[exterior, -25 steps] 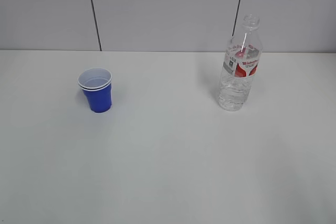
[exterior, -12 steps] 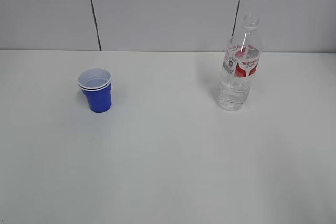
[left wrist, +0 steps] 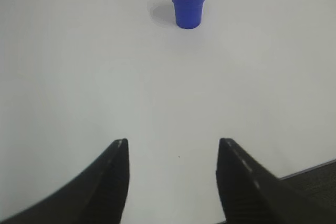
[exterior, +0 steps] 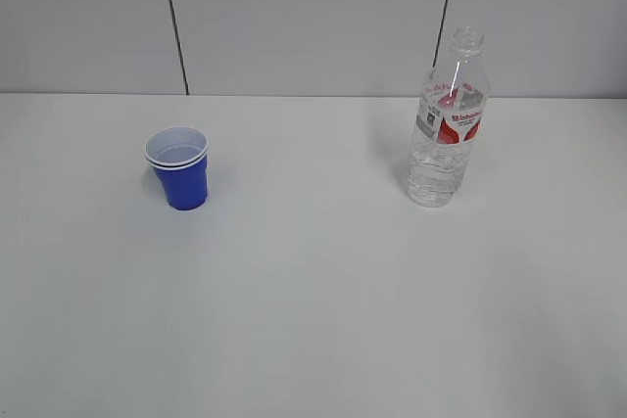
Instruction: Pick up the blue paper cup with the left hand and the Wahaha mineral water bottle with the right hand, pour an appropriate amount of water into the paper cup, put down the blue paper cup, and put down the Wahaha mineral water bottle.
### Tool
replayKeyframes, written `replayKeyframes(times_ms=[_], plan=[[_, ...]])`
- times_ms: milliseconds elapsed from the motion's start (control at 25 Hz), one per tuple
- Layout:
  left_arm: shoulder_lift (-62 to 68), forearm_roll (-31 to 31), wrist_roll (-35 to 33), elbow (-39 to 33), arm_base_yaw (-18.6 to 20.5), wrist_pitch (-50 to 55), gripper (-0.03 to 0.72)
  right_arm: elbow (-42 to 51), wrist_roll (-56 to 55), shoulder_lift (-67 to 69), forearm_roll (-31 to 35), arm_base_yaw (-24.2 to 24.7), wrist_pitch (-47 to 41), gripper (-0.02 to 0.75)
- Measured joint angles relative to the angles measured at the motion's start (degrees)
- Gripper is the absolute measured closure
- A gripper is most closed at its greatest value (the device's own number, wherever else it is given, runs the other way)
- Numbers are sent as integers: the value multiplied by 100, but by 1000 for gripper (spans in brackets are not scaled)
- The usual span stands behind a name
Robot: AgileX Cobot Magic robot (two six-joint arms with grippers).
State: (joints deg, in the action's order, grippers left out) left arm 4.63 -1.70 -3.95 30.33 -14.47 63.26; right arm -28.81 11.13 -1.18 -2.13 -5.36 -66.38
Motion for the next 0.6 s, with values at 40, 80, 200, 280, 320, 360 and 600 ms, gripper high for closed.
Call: replayKeyframes(times_ms=[40, 80, 200, 280, 320, 360, 600], plan=[[0, 0, 0, 0, 0, 0, 283, 0, 0, 0, 0, 0, 0, 151], [0, 0, 0, 0, 0, 0, 283, 0, 0, 0, 0, 0, 0, 151], [0, 0, 0, 0, 0, 0, 283, 0, 0, 0, 0, 0, 0, 151], [0, 0, 0, 0, 0, 0, 284, 0, 0, 0, 0, 0, 0, 150], [0, 0, 0, 0, 0, 0, 283, 0, 0, 0, 0, 0, 0, 150], [0, 0, 0, 0, 0, 0, 283, 0, 0, 0, 0, 0, 0, 150], [-29, 0, 0, 0, 37, 0, 284, 0, 0, 0, 0, 0, 0, 150]])
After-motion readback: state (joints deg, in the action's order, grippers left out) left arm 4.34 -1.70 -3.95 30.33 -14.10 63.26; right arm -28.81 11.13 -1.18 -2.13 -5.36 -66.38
